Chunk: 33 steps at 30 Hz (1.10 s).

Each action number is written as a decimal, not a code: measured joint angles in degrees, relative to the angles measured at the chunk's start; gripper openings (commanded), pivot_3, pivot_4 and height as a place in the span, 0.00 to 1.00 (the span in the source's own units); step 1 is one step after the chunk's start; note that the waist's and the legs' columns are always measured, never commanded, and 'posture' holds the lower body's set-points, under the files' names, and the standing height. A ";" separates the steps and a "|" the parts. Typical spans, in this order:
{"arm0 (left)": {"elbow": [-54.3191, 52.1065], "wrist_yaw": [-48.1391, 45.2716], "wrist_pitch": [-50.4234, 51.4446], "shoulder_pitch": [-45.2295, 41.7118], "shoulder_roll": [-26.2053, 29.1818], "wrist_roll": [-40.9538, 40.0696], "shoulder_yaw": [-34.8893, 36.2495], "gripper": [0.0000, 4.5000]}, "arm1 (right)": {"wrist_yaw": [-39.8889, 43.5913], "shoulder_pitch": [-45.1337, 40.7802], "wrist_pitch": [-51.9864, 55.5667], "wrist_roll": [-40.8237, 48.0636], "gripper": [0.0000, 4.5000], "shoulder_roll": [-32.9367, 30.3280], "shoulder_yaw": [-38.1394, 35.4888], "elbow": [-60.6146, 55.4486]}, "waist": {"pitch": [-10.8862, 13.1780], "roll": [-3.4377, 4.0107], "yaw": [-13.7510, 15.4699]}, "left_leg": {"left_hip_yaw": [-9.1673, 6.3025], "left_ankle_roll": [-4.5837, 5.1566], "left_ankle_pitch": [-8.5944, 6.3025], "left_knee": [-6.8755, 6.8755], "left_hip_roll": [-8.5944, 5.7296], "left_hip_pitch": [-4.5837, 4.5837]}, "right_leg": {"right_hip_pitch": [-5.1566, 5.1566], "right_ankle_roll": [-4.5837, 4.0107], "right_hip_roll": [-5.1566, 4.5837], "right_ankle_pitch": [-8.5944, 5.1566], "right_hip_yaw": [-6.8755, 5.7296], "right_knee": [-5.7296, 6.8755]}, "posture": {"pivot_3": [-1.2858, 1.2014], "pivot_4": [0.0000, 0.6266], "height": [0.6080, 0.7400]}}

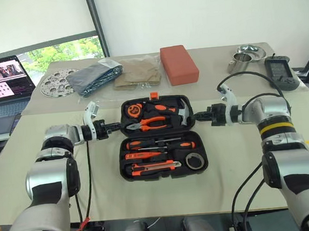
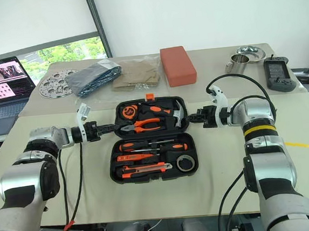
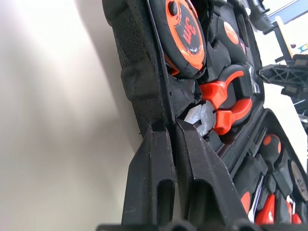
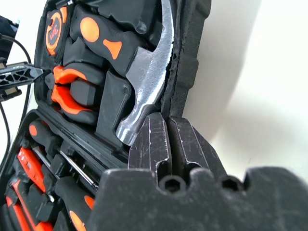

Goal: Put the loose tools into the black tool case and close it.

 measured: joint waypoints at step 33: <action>-8.72 31.25 -90.51 15.28 5.77 27.62 -13.86 0.20 | -0.56 30.16 -80.50 -13.66 0.00 -0.15 1.83 -21.41 | 0.00 0.01 0.19 | 0.12 0.03 -0.02 -0.17 0.07 0.13 | 0.03 0.06 -0.01 0.06 0.33 -0.11 | 0.52 0.24 1.00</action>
